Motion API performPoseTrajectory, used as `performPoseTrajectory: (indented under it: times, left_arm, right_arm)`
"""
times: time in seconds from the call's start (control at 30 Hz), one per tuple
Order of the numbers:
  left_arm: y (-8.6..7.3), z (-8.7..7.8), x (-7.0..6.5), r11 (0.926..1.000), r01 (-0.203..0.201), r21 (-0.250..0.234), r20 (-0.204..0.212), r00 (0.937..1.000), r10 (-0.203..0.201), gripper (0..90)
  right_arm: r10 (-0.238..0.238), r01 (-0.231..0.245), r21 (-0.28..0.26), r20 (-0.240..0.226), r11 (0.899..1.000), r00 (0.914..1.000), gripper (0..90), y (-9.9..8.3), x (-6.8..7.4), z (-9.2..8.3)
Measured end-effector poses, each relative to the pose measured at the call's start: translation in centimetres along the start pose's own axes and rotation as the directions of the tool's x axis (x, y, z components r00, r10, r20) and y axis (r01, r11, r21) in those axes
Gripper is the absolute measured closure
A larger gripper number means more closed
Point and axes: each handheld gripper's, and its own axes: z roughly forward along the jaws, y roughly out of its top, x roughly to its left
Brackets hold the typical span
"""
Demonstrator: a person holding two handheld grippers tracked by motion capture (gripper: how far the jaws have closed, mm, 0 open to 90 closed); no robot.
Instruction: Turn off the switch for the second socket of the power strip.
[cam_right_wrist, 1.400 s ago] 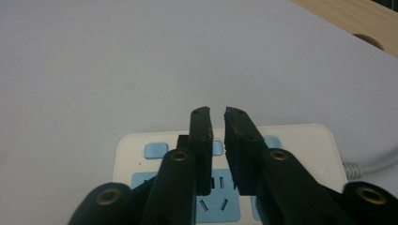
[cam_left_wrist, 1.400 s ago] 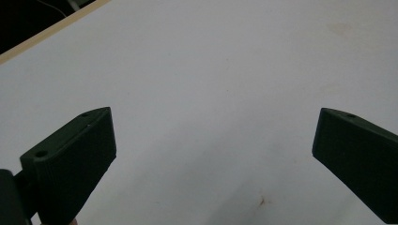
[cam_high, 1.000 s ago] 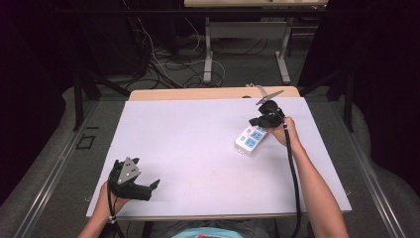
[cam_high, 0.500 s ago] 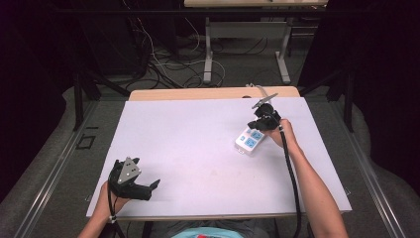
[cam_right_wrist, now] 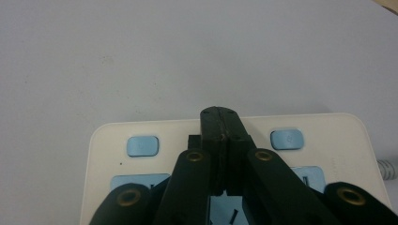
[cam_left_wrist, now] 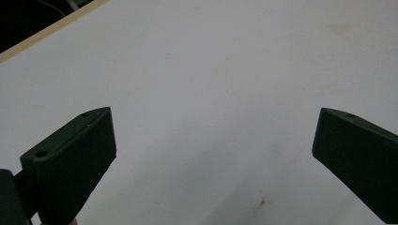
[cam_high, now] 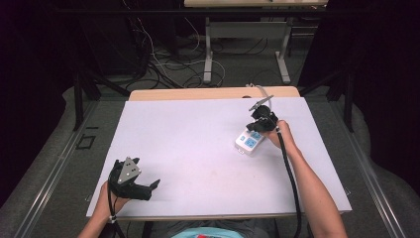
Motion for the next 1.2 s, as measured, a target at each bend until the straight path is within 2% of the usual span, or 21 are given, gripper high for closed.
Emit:
performPoseTrajectory:
  times: [0.03,0.13,0.23,0.3,0.47,0.5,0.57,0.83,1.0,1.13,1.17,1.2]
  left_arm:
    - [0.00,-0.01,0.05,1.0000,-0.006,-0.001,-0.004,1.0000,0.006,0.0]
    - [0.01,-0.03,0.04,1.0000,-0.006,0.000,-0.005,1.0000,0.006,0.0]
    - [0.02,-0.03,0.04,1.0000,-0.007,0.001,-0.005,1.0000,0.007,0.0]
    - [0.01,-0.03,0.03,1.0000,-0.006,0.000,-0.005,1.0000,0.006,0.0]
    - [0.02,-0.05,0.04,1.0000,-0.009,0.000,-0.005,0.9999,0.009,0.0]
    - [0.02,-0.05,0.04,1.0000,-0.009,0.000,-0.004,1.0000,0.009,0.0]
    - [0.03,-0.06,0.06,0.9999,-0.012,0.002,-0.004,0.9999,0.012,0.0]
    - [0.04,0.00,0.01,1.0000,-0.007,0.004,0.004,1.0000,0.007,0.0]
    - [0.06,0.02,0.02,0.9999,-0.010,0.002,-0.001,0.9999,0.010,0.0]
    - [0.06,0.03,0.02,0.9999,-0.011,0.003,0.002,0.9999,0.011,0.0]
    - [0.06,0.03,0.02,0.9999,-0.011,0.003,0.002,0.9999,0.011,0.0]
    - [0.06,0.03,0.01,0.9999,-0.010,0.003,0.003,0.9999,0.010,0.0]
  right_arm:
    - [-0.010,0.010,-0.020,0.000,1.000,0.9999,90.0,-0.07,-0.05,0.21]
    - [-0.008,0.008,0.015,0.005,1.000,1.0000,90.0,0.02,0.02,0.13]
    - [-0.004,0.004,0.018,0.006,1.000,1.0000,90.0,0.04,0.15,0.20]
    - [-0.027,0.027,0.001,0.000,1.000,0.9996,90.0,-0.01,0.04,0.31]
    - [-0.010,0.010,0.017,0.009,1.000,0.9999,90.0,0.00,0.14,0.43]
    - [-0.029,0.029,0.018,0.003,0.999,0.9996,90.0,-0.01,0.05,0.44]
    - [-0.013,0.013,0.017,0.013,1.000,0.9998,90.0,-0.06,0.16,0.59]
    - [-0.001,0.001,0.025,0.000,1.000,1.0000,90.0,-0.13,0.04,0.49]
    - [-0.011,0.011,0.005,0.006,1.000,0.9999,90.0,-0.21,-0.14,0.58]
    - [0.009,-0.009,0.020,0.008,1.000,0.9999,90.0,-0.21,-0.05,0.51]
    - [-0.002,0.002,0.016,0.001,1.000,1.0000,90.0,-0.21,-0.16,0.54]
    - [0.012,-0.012,0.017,0.006,1.000,0.9999,90.0,-0.23,-0.10,0.55]
